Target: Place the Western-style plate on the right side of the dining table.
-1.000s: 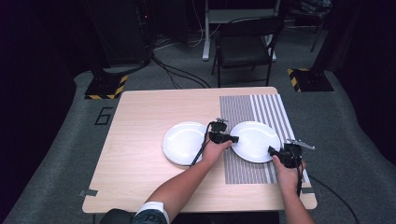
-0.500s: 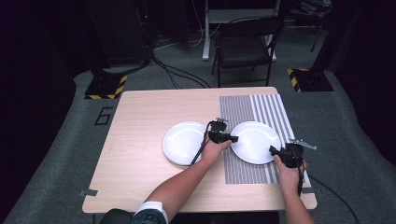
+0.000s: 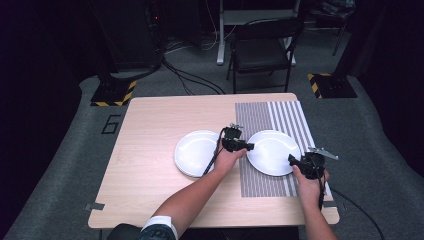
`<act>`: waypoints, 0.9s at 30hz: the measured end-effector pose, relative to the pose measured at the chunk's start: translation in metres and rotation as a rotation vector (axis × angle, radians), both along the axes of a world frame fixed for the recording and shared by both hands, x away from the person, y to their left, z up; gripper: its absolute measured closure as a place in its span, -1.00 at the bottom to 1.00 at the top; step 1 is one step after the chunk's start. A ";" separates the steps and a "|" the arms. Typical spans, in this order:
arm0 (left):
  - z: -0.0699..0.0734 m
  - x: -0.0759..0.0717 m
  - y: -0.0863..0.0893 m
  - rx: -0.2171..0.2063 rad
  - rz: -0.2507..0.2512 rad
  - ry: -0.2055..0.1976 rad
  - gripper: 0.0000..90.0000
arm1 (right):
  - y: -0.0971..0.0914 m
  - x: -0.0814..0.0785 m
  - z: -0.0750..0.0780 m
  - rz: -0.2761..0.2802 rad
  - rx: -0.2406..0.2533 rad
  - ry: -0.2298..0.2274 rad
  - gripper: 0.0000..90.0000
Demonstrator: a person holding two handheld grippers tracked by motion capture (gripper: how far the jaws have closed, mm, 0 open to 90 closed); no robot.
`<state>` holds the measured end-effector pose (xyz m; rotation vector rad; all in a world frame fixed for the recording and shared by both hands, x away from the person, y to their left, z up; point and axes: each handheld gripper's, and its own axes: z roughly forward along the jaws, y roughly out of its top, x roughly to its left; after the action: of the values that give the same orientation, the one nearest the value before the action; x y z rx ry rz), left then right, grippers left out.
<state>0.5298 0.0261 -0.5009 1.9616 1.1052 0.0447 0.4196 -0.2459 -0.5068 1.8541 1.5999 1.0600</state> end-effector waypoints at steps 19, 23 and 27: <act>0.027 -0.005 0.034 0.012 0.057 -0.060 0.09 | 0.022 -0.004 0.023 0.084 -0.001 -0.090 -0.04; 0.030 -0.006 0.042 0.024 0.053 -0.076 0.08 | 0.030 -0.005 0.030 0.114 0.006 -0.111 -0.04; 0.032 -0.008 0.052 0.016 0.069 -0.079 0.08 | 0.035 -0.005 0.032 0.132 0.009 -0.118 -0.04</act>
<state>0.5222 0.0780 -0.4693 1.9190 1.1239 0.1673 0.4144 -0.2105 -0.4743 1.6774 1.6693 1.2112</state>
